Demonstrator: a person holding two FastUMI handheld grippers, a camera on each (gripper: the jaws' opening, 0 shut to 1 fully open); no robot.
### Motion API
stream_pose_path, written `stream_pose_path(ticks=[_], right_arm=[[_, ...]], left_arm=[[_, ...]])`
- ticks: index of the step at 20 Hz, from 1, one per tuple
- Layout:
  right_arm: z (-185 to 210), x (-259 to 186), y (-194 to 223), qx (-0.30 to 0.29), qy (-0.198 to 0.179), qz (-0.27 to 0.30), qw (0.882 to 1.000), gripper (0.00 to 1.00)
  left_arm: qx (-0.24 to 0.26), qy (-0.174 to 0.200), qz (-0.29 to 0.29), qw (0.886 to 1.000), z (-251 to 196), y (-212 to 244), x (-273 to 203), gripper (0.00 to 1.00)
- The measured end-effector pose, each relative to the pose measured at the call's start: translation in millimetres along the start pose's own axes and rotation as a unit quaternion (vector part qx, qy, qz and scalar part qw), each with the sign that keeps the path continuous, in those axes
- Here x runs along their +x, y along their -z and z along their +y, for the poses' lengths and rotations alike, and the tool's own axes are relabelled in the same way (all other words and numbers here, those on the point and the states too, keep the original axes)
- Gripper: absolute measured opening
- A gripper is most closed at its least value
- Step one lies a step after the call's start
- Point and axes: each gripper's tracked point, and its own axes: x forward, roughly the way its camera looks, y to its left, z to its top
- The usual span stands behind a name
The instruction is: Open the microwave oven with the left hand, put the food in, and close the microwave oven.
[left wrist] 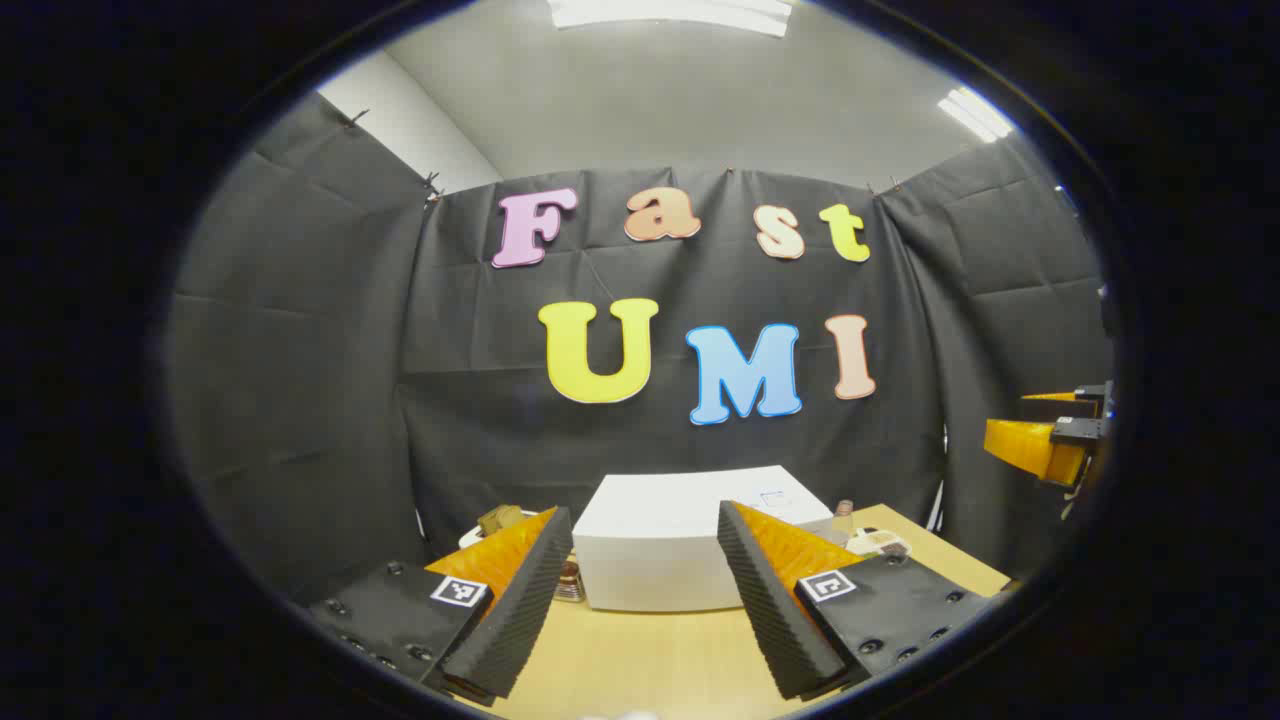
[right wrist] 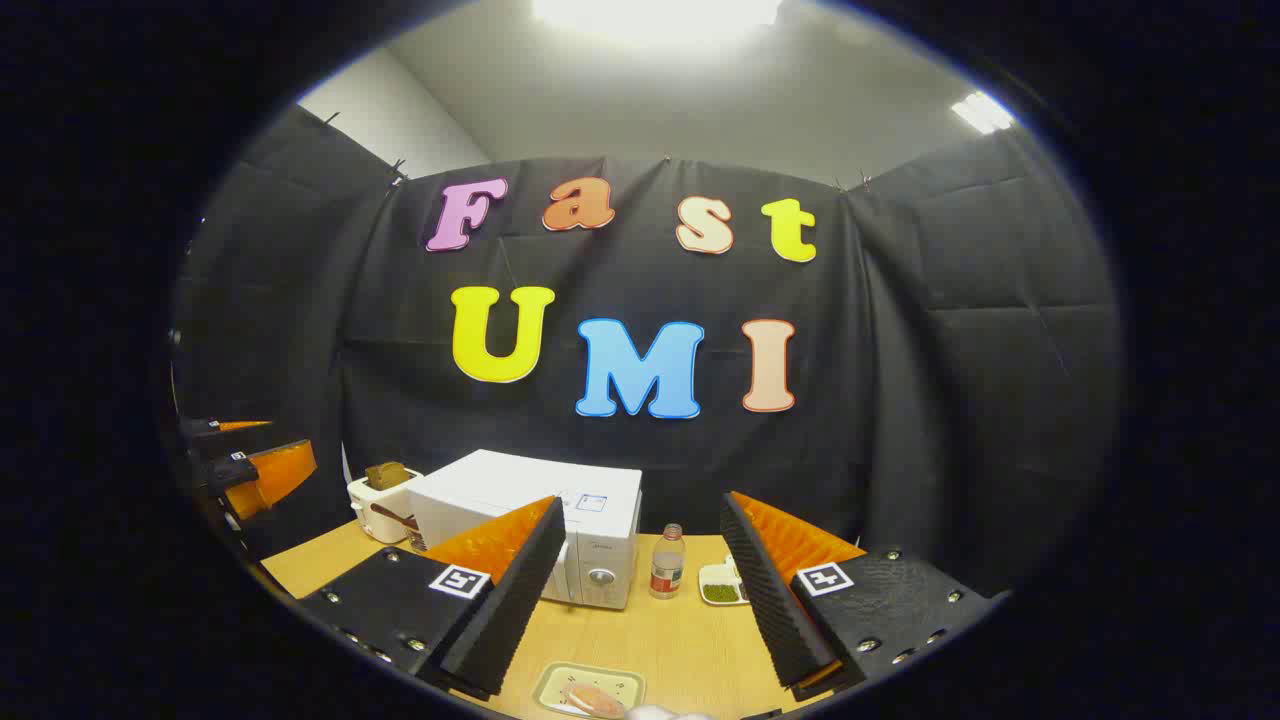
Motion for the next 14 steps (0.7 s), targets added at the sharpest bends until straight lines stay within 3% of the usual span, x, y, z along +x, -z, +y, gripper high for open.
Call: stream_pose_path(ticks=[14], right_arm=[[1, 14, 3, 0.007, -0.007, 0.006, 1.000, 0.96]], left_arm=[[0.013, -0.003, 0.006, 1.000, 1, 3, 5, 0.97]])
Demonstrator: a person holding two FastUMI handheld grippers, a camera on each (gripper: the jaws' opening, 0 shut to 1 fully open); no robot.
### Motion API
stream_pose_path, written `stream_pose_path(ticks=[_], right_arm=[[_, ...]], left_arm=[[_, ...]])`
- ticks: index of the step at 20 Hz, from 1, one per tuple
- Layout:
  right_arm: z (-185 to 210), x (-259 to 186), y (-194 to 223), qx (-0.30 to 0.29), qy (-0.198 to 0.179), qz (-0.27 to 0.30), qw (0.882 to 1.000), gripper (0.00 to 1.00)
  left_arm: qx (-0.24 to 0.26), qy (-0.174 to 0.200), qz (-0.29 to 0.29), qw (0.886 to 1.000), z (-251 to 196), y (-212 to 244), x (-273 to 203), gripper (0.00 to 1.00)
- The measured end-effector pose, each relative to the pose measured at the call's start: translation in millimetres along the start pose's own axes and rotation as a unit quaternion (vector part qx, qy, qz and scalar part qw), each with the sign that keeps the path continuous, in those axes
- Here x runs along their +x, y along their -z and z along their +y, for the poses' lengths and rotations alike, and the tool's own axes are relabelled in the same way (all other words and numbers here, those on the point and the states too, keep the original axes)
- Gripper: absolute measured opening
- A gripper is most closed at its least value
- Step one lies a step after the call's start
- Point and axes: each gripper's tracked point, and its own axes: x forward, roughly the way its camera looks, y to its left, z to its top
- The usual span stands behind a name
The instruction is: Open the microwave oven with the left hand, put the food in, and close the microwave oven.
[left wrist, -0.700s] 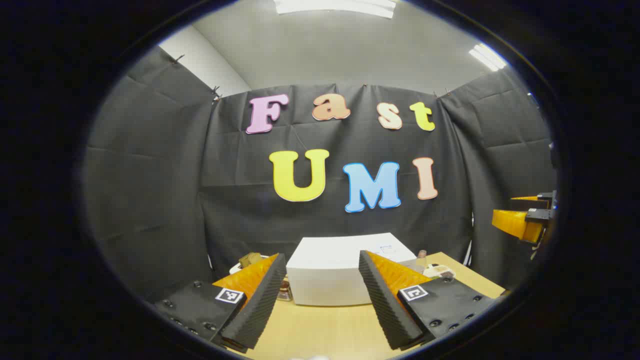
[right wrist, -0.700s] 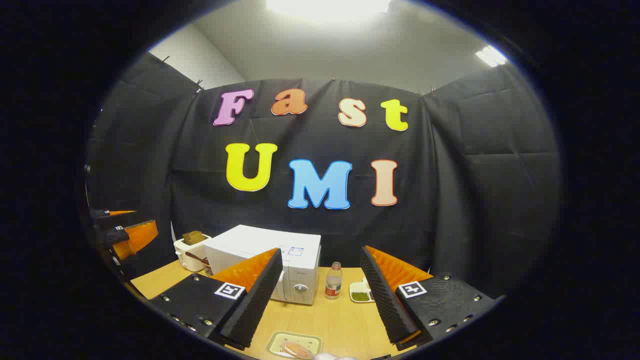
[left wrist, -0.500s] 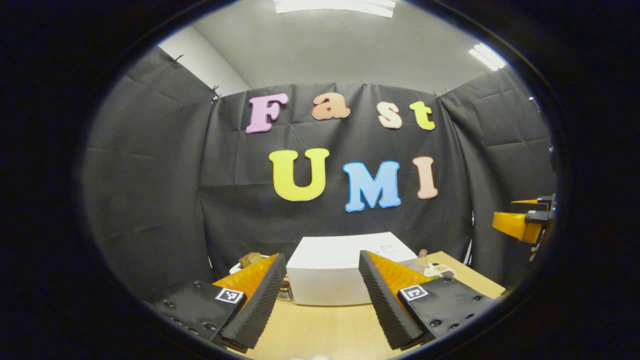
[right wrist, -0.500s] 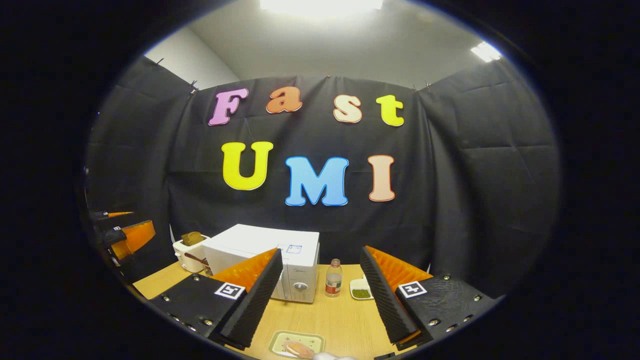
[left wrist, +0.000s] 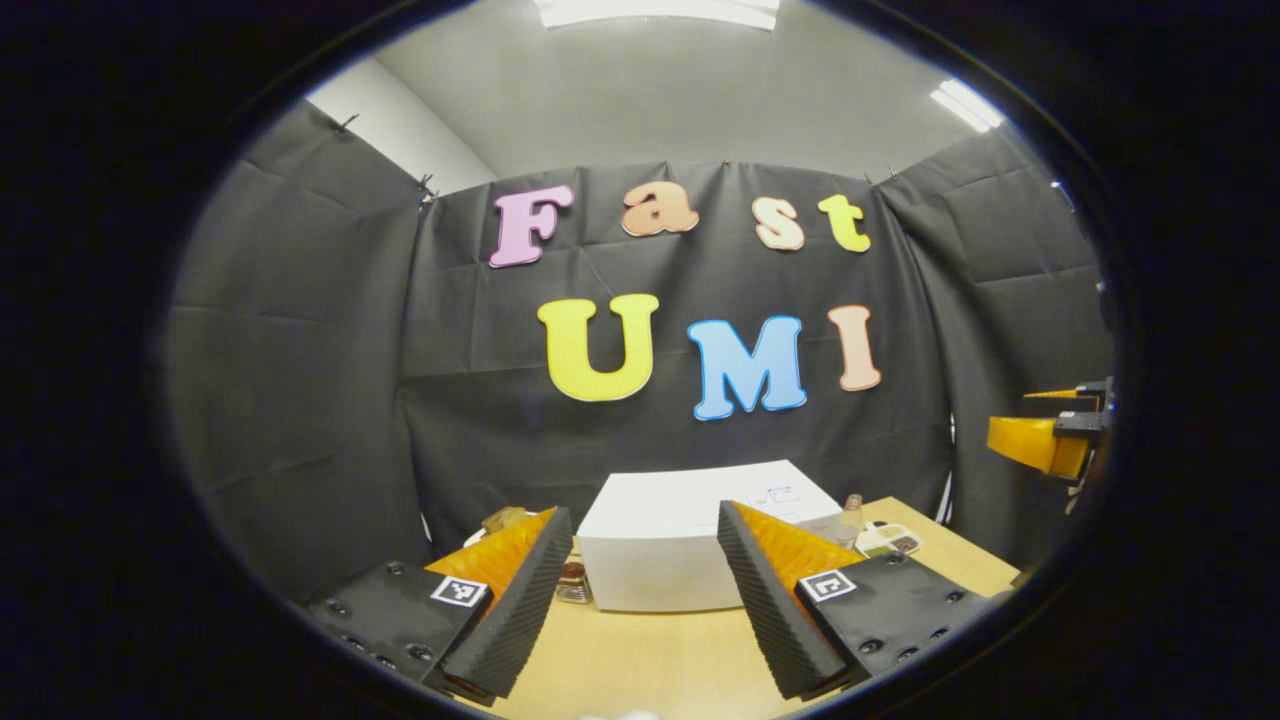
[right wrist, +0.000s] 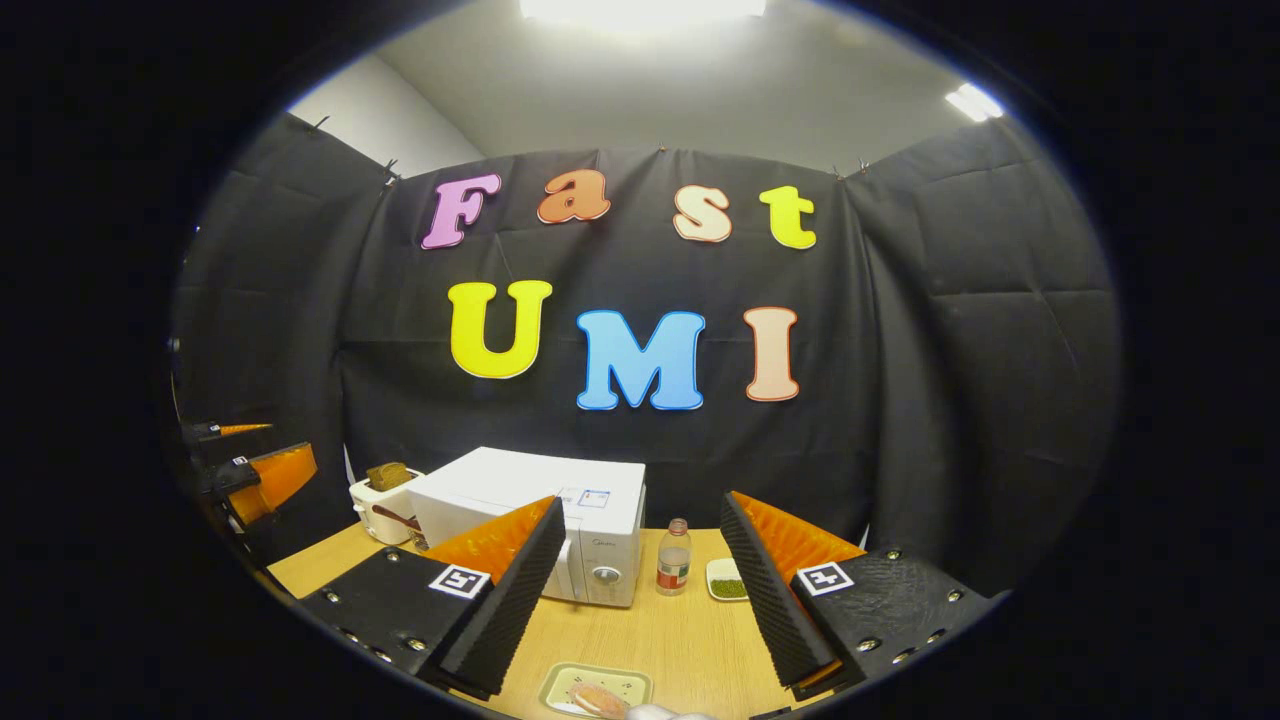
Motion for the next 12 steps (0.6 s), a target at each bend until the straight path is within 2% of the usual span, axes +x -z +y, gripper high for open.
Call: stream_pose_path(ticks=[6, 7, 8, 12], right_arm=[[4, 3, 1, 0.011, -0.008, 0.004, 1.000, 0.96], [2, 5, -1, 0.012, -0.007, 0.004, 1.000, 0.96], [-2, 6, -3, 0.011, -0.004, 0.003, 1.000, 0.96], [-16, 7, -15, -0.005, 0.006, 0.006, 1.000, 0.96]], left_arm=[[0.011, 0.004, 0.005, 1.000, -3, 10, 7, 0.95], [0.010, 0.009, 0.006, 1.000, -10, 18, 12, 0.95], [0.008, 0.016, 0.006, 1.000, -19, 27, 19, 0.99], [-0.001, 0.045, 0.013, 0.999, -66, 63, 50, 0.99]])
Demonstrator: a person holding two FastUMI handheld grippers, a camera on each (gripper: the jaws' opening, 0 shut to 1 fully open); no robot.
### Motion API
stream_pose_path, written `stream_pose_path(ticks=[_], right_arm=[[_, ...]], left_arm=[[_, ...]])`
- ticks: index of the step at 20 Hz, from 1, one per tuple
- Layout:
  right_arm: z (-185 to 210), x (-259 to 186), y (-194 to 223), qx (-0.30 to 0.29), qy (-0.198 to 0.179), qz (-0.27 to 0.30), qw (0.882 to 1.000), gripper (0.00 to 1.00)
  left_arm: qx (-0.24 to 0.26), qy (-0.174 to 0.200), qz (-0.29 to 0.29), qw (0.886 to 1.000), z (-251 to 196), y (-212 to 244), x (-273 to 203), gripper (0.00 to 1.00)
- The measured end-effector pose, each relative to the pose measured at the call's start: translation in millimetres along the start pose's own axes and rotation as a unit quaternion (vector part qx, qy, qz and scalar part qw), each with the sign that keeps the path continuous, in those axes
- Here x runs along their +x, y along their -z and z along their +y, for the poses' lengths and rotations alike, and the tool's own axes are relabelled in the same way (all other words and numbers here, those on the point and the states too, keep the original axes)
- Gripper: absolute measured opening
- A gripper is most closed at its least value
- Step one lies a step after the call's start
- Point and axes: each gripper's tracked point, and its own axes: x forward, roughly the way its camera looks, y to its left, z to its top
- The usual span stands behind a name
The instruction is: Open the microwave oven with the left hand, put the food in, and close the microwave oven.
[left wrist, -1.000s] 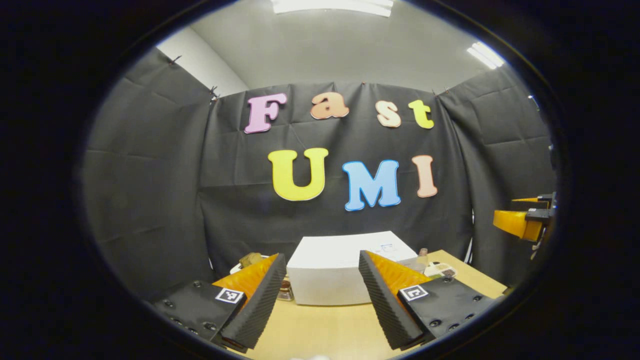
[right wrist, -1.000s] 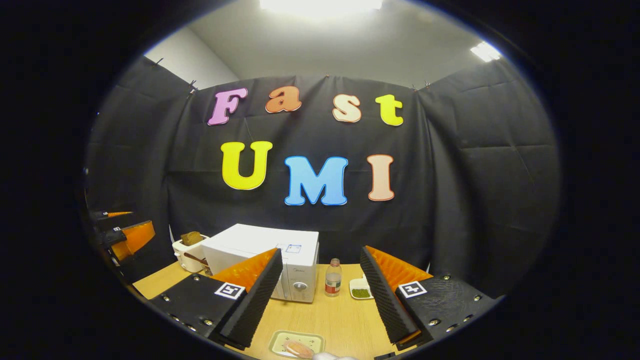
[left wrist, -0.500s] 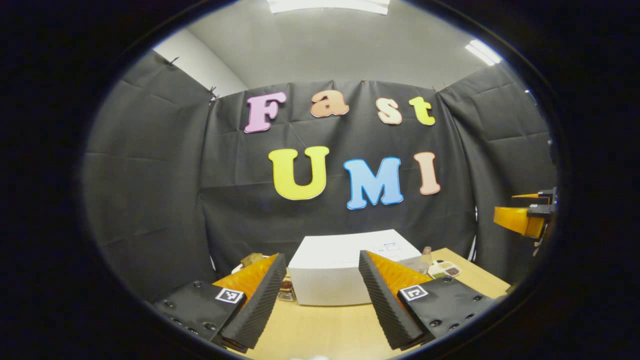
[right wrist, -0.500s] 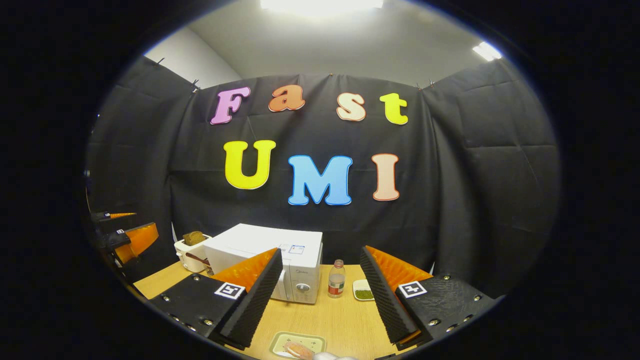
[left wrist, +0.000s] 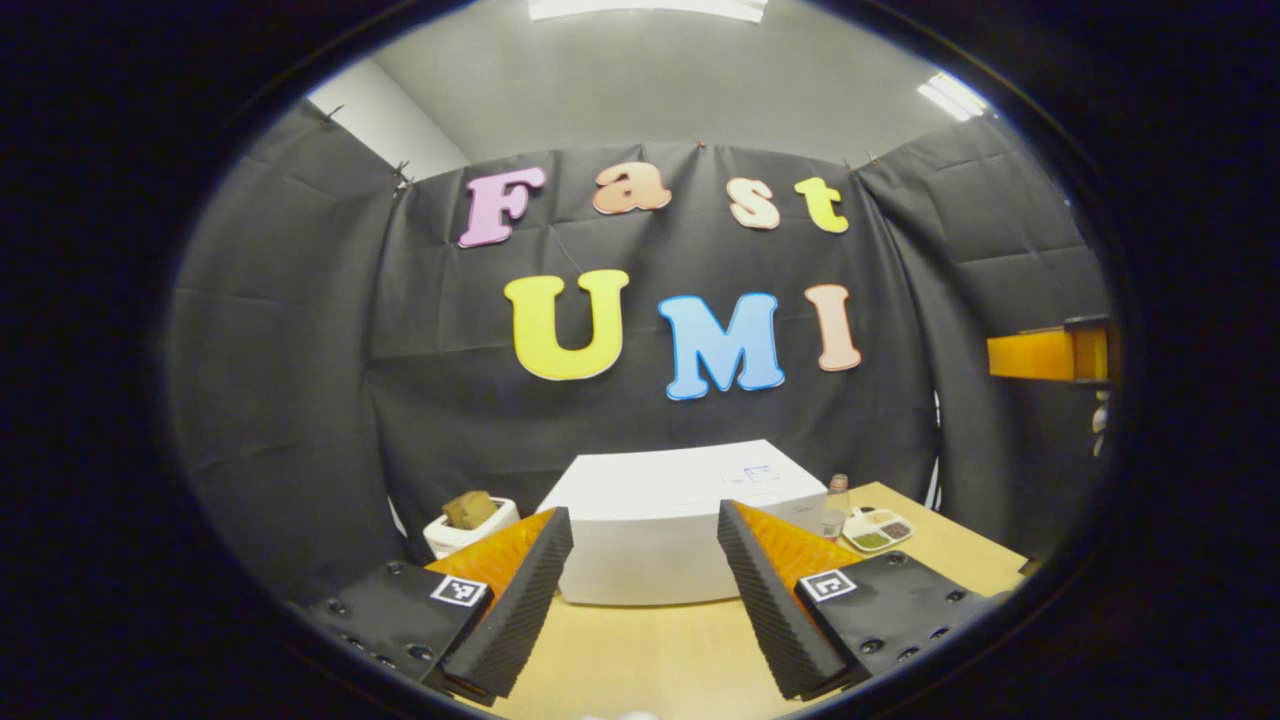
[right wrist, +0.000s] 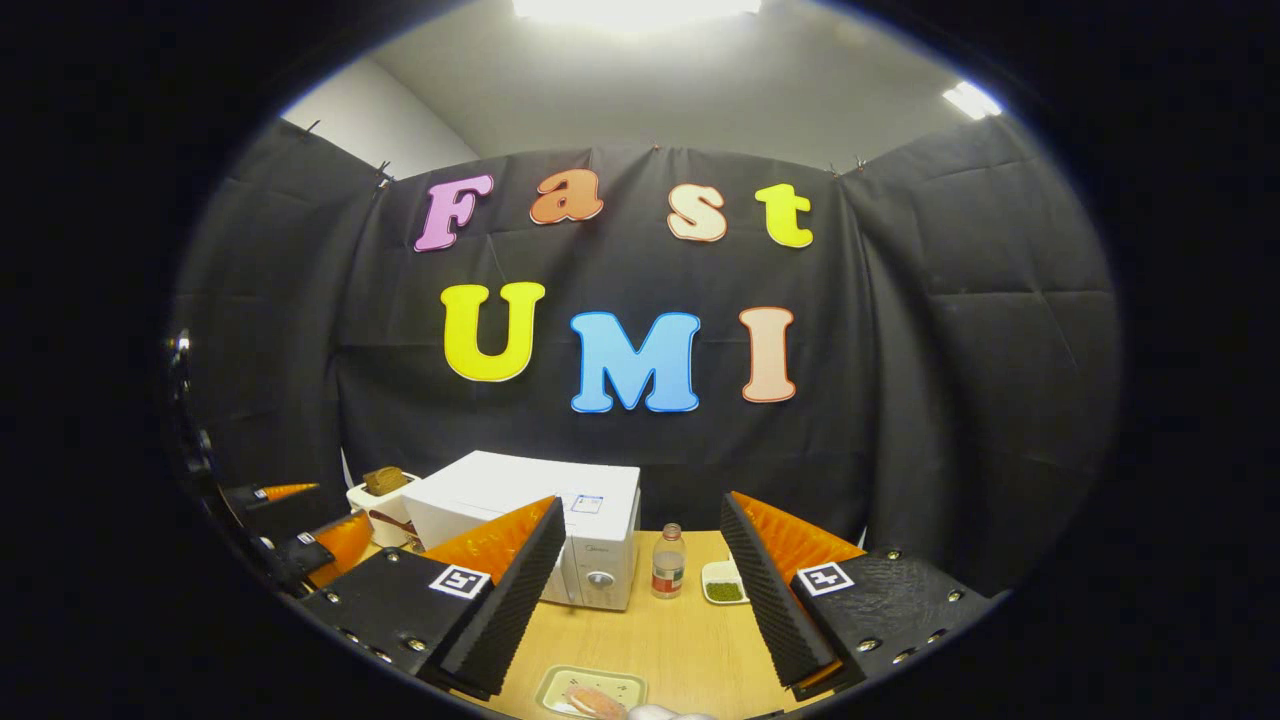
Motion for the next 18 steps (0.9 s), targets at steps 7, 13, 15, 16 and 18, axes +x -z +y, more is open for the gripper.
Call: stream_pose_path(ticks=[7, 13, 15, 16, 18], right_arm=[[-35, -2, -14, -0.019, 0.028, 0.016, 0.999, 0.96], [-74, -12, -7, -0.051, 0.074, 0.042, 0.995, 0.96], [-84, -15, 1, -0.052, 0.086, 0.053, 0.993, 0.96], [-89, -15, 5, -0.050, 0.092, 0.060, 0.993, 0.96], [-94, -15, 18, -0.045, 0.099, 0.077, 0.991, 0.96]], left_arm=[[0.000, 0.058, 0.004, 0.998, -106, 86, 66, 1.00], [-0.004, 0.054, 0.051, 0.997, -145, 172, 151, 0.98], [-0.008, 0.047, 0.058, 0.997, -148, 187, 177, 0.98], [-0.008, 0.045, 0.056, 0.997, -150, 191, 189, 1.00], [-0.005, 0.038, 0.054, 0.998, -151, 196, 208, 0.98]])
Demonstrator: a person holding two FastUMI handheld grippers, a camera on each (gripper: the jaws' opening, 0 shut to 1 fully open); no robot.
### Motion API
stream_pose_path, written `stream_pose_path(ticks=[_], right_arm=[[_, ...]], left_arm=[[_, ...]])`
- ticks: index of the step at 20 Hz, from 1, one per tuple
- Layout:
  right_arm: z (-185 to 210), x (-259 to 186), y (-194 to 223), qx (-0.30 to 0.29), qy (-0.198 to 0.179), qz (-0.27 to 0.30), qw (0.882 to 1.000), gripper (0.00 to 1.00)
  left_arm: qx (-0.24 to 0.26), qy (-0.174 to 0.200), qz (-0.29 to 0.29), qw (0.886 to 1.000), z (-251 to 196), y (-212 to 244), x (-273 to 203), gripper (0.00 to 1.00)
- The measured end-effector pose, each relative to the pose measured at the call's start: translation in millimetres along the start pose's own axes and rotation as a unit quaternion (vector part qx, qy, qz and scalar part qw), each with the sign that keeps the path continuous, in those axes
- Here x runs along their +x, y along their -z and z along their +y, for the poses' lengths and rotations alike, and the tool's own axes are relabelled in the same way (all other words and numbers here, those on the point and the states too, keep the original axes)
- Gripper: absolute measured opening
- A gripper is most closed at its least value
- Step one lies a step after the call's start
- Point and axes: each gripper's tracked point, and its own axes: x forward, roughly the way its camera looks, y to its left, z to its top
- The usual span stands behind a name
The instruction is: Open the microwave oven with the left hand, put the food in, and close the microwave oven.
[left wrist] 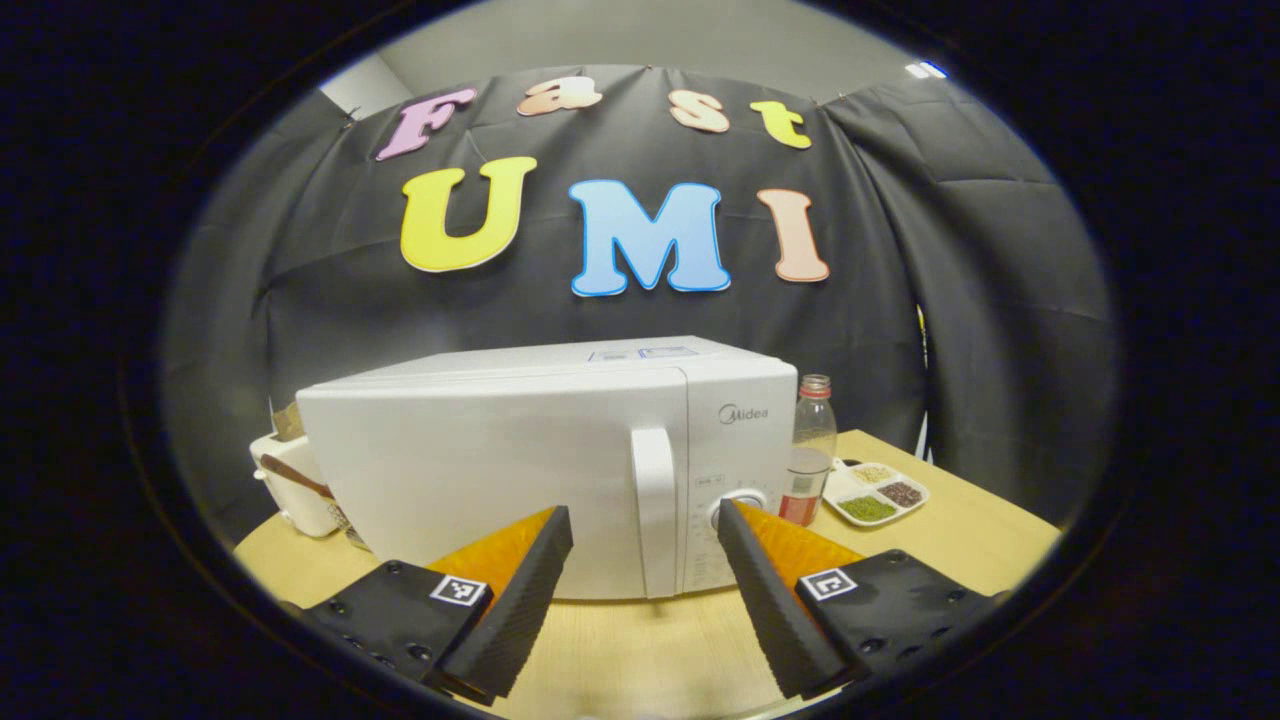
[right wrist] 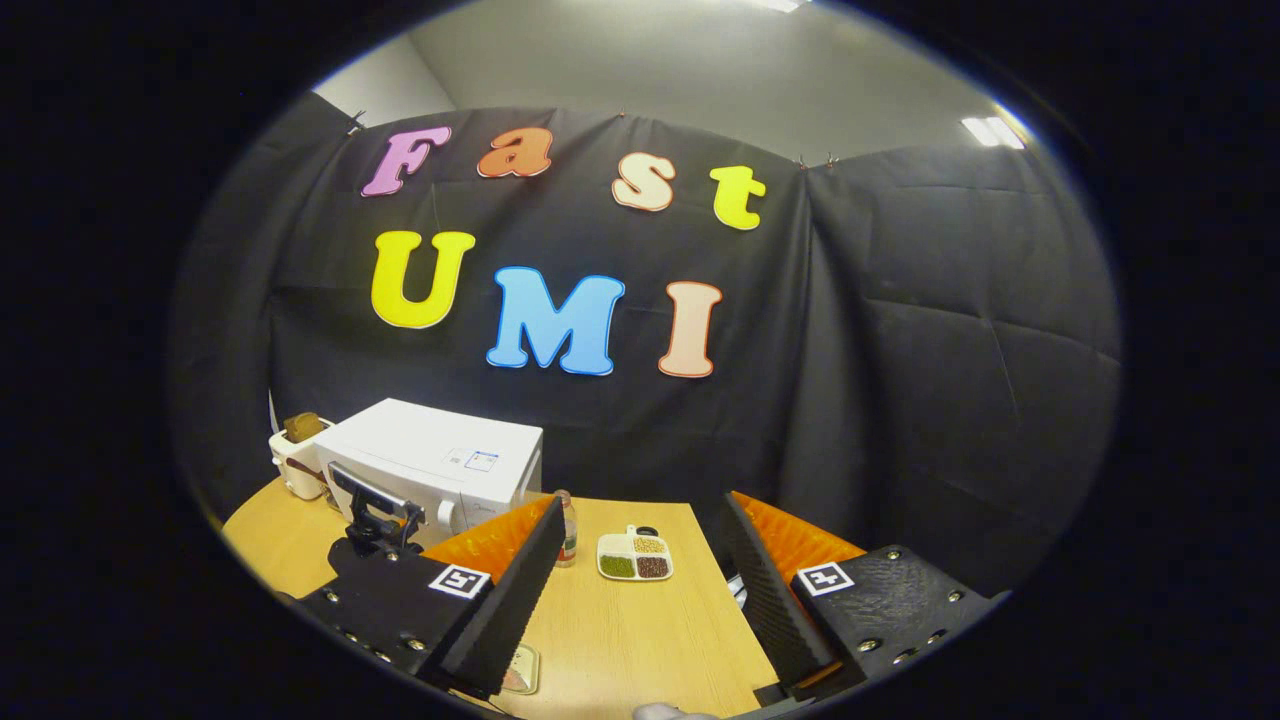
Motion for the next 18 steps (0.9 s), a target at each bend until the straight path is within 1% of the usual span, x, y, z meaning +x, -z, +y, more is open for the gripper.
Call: stream_pose_path(ticks=[1, 3, 4, 8, 10, 11, 12, 14, 15, 18], right_arm=[[0, 0, 3, 0.000, 0.000, 0.006, 1.000, 0.96], [-3, 3, 7, -0.007, 0.004, 0.008, 1.000, 0.96], [-4, 5, 9, -0.008, 0.004, 0.009, 1.000, 0.96], [-5, 11, 14, -0.004, 0.005, 0.015, 1.000, 0.96], [-6, 12, 17, -0.005, 0.004, 0.019, 1.000, 0.96], [-6, 13, 17, -0.006, 0.005, 0.020, 1.000, 0.96], [-5, 13, 20, -0.008, 0.003, 0.023, 1.000, 0.96], [-4, 14, 22, -0.012, 0.002, 0.026, 1.000, 0.96], [-3, 14, 23, -0.013, 0.000, 0.028, 1.000, 0.96], [-2, 14, 26, -0.015, -0.003, 0.033, 0.999, 0.96]], left_arm=[[-0.001, -0.003, 0.000, 1.000, -1, 3, 8, 1.00], [-0.007, -0.005, 0.004, 1.000, -3, 6, 21, 0.95], [-0.009, -0.007, 0.003, 1.000, -3, 5, 25, 1.00], [-0.002, -0.008, 0.002, 1.000, -4, 4, 36, 0.95], [0.004, -0.002, 0.021, 1.000, -4, 15, 43, 0.92], [0.000, 0.000, 0.025, 1.000, -5, 17, 44, 0.82], [-0.007, 0.011, 0.026, 1.000, -10, 17, 44, 0.72], [-0.008, 0.019, 0.029, 0.999, -13, 21, 48, 0.46], [-0.009, 0.018, 0.032, 0.999, -12, 20, 42, 0.34], [-0.030, 0.020, 0.027, 0.999, -10, 19, 41, 0.28]])
